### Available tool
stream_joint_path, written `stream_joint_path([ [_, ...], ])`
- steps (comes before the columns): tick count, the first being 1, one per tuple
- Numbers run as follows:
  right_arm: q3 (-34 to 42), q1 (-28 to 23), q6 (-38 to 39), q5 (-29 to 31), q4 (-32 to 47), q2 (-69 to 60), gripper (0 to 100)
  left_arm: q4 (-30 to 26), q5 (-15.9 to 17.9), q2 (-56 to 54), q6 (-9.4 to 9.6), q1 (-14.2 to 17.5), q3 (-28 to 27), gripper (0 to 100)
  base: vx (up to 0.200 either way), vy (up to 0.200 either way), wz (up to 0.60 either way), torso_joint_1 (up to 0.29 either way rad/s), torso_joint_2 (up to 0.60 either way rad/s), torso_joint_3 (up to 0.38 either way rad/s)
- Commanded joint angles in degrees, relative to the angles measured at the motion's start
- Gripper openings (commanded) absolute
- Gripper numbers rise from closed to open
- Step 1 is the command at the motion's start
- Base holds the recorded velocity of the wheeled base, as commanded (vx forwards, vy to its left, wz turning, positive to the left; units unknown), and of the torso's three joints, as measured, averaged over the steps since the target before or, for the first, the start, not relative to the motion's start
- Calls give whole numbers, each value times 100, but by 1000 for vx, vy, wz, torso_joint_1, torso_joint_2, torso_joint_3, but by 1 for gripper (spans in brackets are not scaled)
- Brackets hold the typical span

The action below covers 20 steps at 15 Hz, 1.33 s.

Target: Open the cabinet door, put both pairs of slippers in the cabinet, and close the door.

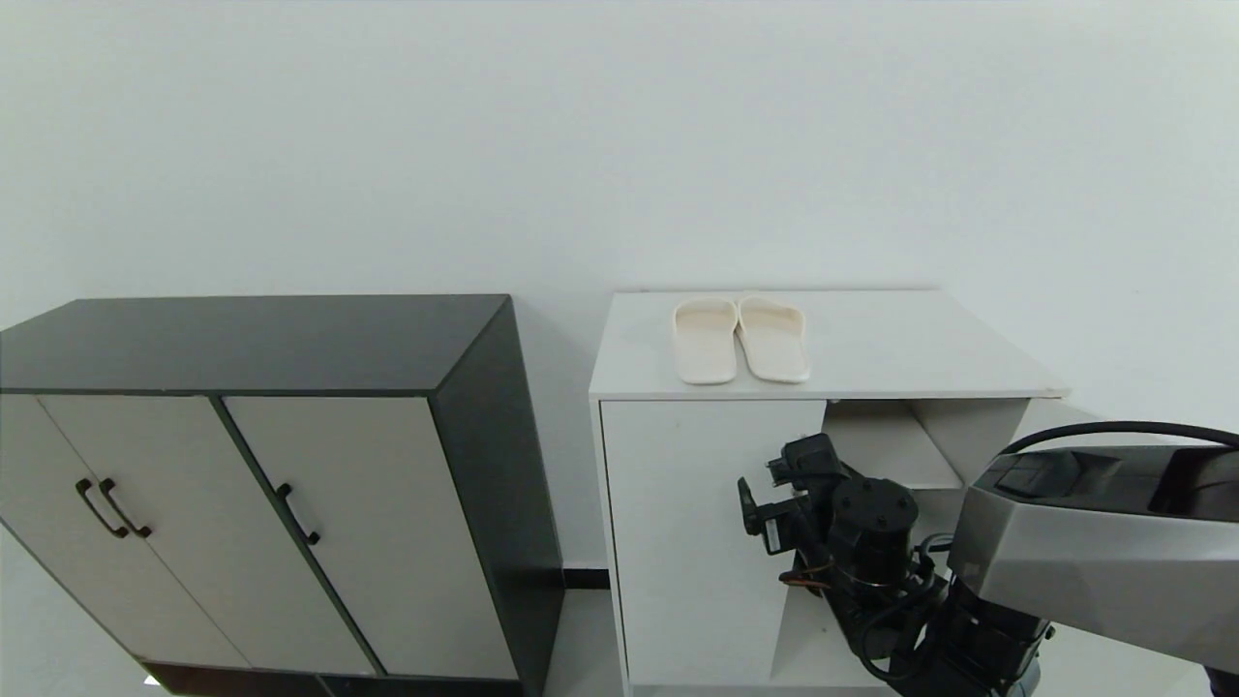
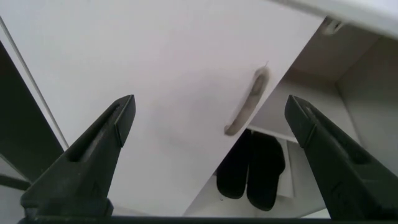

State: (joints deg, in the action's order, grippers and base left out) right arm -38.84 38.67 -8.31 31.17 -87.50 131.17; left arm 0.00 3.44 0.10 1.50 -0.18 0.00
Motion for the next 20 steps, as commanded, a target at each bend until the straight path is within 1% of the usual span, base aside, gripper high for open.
stream_joint_path([
  [1, -1, 0, -4, -6, -3, 14, 100, 0, -1, -1, -1, 1, 0, 0, 0, 0, 0, 246, -583, -334],
  [5, -10, -26, 14, -32, -21, 14, 100, 0, -1, -1, -1, 1, 0, 0, 0, 0, 0, 260, -600, -332],
  [6, -27, -26, -12, -32, -197, 40, 100, -9, -1, -1, -1, 1, 0, 0, 0, 0, 0, 227, -486, -271],
  [8, -18, -26, -100, -67, -250, 49, 100, 0, -1, -1, -1, 1, 0, 0, 0, 0, 0, 85, -200, -100],
  [9, 122, 35, -144, -173, -250, -171, 100, 0, -1, -1, -1, 1, 0, 0, 0, 0, 0, 0, 0, 0],
  [10, 140, 79, -127, -173, -74, -303, 100, -9, -1, -1, -1, 1, 0, 0, 0, 0, 0, 0, 0, 0],
  [12, 96, 229, 418, -173, 1016, -900, 100, 0, -1, -1, -1, 1, 0, 0, 0, 0, 0, 0, 0, 0],
  [14, -229, 299, 1218, -173, 2255, -1419, 100, 0, -1, -1, -1, 1, 0, 0, 0, 0, 0, 0, 0, 0],
  [16, -845, 343, 2053, -173, 3521, -1770, 100, 0, -1, -1, -1, 1, 0, 0, 0, 0, 0, 0, 0, 0],
  [17, -1126, 343, 2405, -138, 3952, -1823, 100, 0, -1, -1, -1, 1, 0, 0, 0, 0, 0, 0, 0, 0],
  [18, -1266, 334, 2572, -94, 4083, -1823, 100, 0, -1, -1, -1, 1, 0, 0, 0, 0, 0, 0, 0, 0],
  [20, -1275, 326, 2589, 12, 4083, -1814, 100, 0, -1, -1, -1, 1, 0, 0, 0, 0, 0, 0, 0, 0],
])
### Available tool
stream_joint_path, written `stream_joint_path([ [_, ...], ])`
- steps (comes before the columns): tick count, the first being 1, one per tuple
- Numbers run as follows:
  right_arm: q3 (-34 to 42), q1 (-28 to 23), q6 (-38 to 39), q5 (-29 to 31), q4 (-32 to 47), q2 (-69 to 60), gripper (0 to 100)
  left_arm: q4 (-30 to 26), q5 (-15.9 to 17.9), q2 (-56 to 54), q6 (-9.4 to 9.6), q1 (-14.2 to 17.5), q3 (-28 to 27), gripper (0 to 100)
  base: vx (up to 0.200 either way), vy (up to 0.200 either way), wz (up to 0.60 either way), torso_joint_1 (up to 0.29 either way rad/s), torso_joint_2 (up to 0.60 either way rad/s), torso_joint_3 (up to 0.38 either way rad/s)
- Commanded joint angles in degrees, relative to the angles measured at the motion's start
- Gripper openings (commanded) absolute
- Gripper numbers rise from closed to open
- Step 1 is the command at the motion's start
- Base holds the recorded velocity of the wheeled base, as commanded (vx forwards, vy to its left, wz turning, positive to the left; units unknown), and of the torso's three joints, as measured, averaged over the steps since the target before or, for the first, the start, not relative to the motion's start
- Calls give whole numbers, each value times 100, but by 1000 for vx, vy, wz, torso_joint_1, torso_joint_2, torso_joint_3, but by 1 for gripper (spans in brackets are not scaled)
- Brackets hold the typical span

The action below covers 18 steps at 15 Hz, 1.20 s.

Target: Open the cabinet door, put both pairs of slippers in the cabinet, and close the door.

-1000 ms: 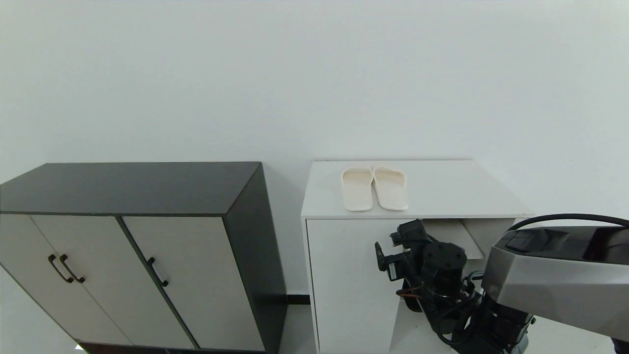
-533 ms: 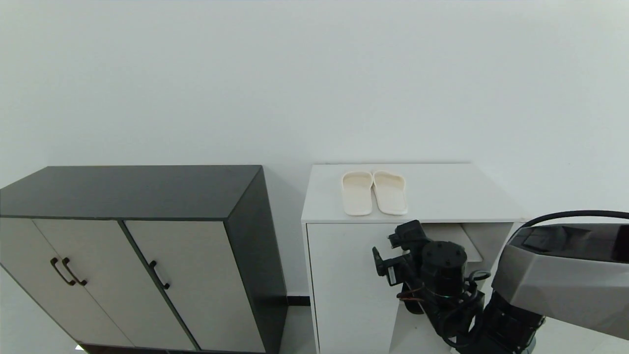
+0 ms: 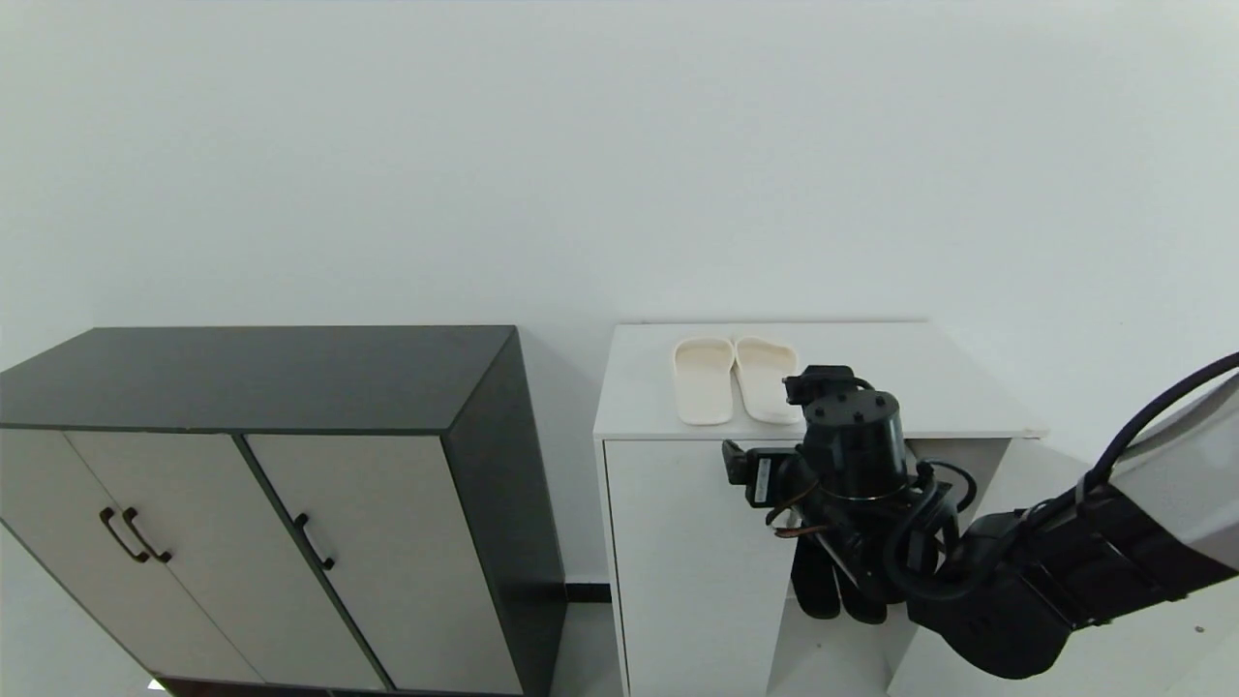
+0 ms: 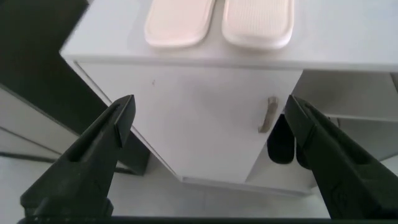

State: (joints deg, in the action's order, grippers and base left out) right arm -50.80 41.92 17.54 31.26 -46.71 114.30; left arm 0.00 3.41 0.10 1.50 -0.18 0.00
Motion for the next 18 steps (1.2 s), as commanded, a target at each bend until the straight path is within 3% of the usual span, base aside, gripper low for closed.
stream_joint_path([
  [1, -88, 9, -5, 12, -4, -118, 100, 0, 1, -1, -1, 1, 0, 0, 0, 0, 0, 0, 0, 0],
  [13, -106, -18, -49, 21, -136, 172, 100, 0, 1, -1, -1, 1, 0, 0, 183, 0, 0, 2, 2, 2],
  [18, -624, -53, -234, -14, -136, 594, 100, 0, 1, -1, -1, 1, 0, 0, 0, 0, 0, 0, 0, 0],
])
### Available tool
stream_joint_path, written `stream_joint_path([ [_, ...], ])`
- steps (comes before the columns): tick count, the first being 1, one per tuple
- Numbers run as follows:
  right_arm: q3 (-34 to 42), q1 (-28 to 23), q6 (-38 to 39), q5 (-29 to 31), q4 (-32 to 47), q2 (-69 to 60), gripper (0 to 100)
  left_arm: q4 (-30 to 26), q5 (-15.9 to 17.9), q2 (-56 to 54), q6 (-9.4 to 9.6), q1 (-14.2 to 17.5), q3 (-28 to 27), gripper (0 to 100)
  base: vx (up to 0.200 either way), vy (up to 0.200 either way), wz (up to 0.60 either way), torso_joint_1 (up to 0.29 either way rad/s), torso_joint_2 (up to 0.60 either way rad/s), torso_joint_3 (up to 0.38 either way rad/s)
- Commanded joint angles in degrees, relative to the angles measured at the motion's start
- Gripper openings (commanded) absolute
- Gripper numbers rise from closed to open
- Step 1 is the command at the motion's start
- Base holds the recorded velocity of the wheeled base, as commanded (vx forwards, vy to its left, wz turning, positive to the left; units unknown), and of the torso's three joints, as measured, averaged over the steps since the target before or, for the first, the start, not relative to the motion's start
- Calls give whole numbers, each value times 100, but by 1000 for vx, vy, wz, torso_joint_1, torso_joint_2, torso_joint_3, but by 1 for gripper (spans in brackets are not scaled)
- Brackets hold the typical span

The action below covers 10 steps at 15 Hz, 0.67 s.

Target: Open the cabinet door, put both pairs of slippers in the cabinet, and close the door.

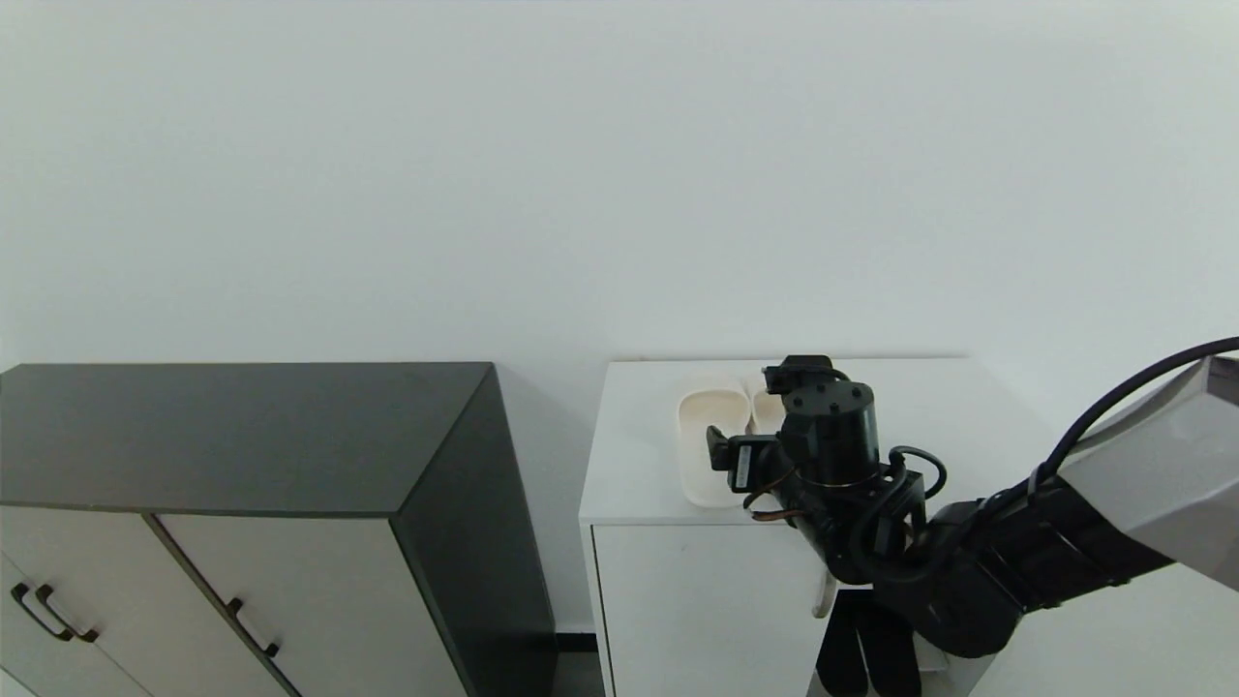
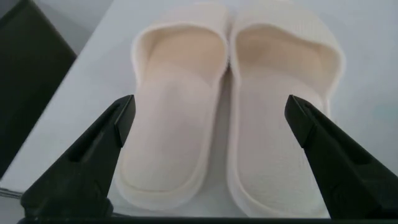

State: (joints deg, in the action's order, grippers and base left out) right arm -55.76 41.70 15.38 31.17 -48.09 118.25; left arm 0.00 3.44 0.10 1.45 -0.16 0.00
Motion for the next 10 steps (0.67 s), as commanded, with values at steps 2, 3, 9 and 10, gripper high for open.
stream_joint_path([
  [2, -497, -163, -299, -15, 10, 410, 100, 0, -1, -1, 4, -2, 0, 0, 0, 0, 0, 0, 0, 0],
  [3, -691, -233, -466, -23, 19, 533, 100, 0, -1, -1, 4, -2, 0, 0, 0, 0, 0, 0, 0, 0],
  [9, -1693, -549, -572, -32, 678, 1069, 100, 0, -1, -1, 4, -2, 0, 0, 0, 0, 0, 0, 0, 0],
  [10, -1833, -584, -572, -32, 775, 1139, 100, 0, -1, -1, 4, -2, 0, 0, 0, 0, 0, 0, 0, 0],
])
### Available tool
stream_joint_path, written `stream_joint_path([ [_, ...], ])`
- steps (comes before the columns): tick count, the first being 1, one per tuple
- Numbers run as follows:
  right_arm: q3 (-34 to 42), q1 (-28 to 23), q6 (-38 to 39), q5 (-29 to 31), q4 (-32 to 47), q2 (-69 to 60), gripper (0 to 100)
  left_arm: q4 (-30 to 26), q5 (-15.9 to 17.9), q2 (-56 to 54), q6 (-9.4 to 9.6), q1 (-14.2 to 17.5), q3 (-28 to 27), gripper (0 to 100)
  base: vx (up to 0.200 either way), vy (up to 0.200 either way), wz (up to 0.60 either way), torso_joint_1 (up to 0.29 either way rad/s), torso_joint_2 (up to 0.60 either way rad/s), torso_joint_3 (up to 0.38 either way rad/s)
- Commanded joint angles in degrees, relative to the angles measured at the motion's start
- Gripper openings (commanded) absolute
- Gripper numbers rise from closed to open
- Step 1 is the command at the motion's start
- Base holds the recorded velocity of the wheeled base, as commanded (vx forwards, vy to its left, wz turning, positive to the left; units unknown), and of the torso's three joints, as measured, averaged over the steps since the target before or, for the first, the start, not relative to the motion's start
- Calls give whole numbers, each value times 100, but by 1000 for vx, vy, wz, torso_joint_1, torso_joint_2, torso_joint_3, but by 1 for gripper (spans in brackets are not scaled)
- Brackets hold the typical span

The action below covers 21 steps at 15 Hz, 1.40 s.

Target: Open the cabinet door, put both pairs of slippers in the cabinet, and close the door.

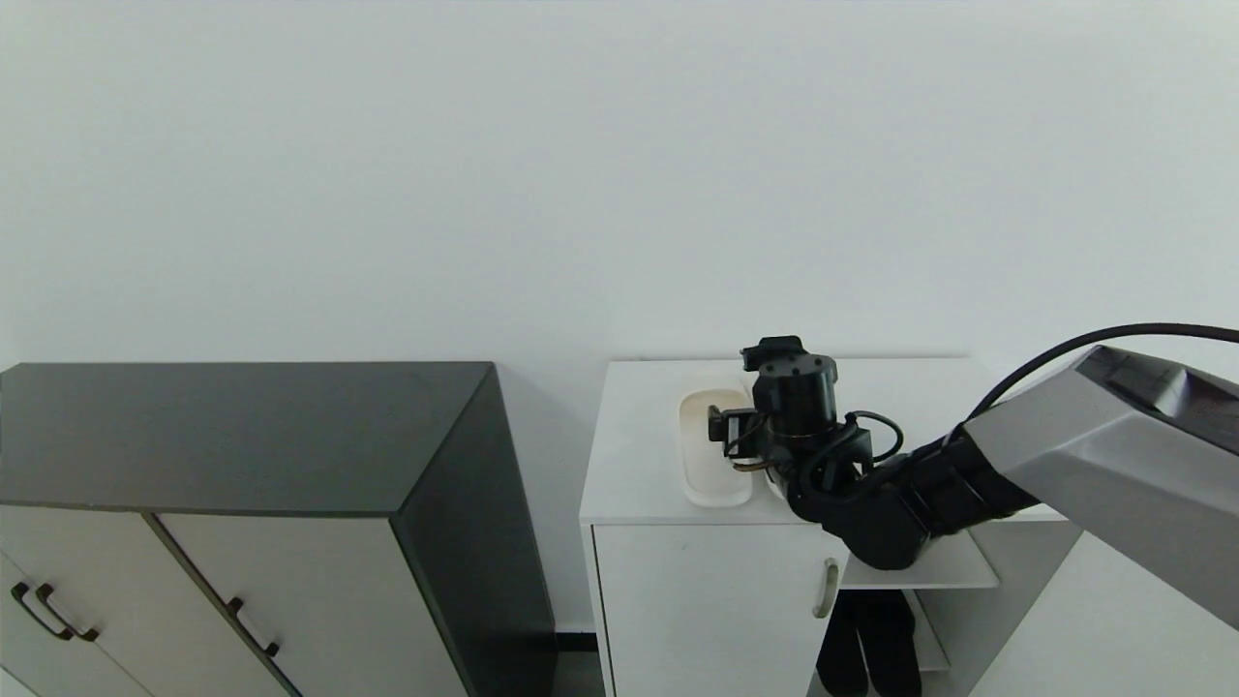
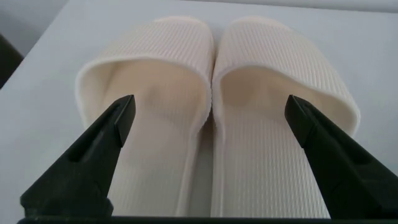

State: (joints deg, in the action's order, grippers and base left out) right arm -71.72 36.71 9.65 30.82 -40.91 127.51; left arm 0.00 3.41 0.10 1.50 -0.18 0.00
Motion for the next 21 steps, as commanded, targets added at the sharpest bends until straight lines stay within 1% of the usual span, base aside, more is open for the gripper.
stream_joint_path([
  [1, -290, -102, 1, -14, 101, 230, 100, 0, 1, -1, -1, 1, 0, 0, 0, 0, 0, 0, 0, 0],
  [3, -659, -190, -7, -23, 303, 371, 100, 0, 1, -1, -1, 1, 0, 0, 0, 0, 0, 0, 0, 0],
  [8, -1275, -216, -25, -14, 637, 696, 100, 0, 1, -1, -1, 1, 0, 0, 0, 0, 0, 0, 0, 0],
  [9, -1336, -216, -43, -14, 681, 740, 0, 0, 1, -1, -1, 1, 0, 0, 0, 0, 0, 0, 0, 0],
  [14, -1494, -216, -51, -14, 804, 810, 0, 0, 1, -1, -1, 1, 0, 0, 0, 0, 0, 0, 0, 0],
  [16, -1433, -208, -43, -14, 795, 590, 0, 0, 1, -1, -1, 1, 0, 0, 0, 0, 0, 0, 0, 0],
  [19, -844, -32, -16, -32, 760, -69, 0, 0, 1, -1, -1, 1, 0, 0, 0, 0, 0, 0, 0, 0],
  [21, -229, 135, 10, -278, 619, -535, 0, 0, 1, -1, -1, 1, 0, 0, 0, 0, 0, 0, 0, 0],
])
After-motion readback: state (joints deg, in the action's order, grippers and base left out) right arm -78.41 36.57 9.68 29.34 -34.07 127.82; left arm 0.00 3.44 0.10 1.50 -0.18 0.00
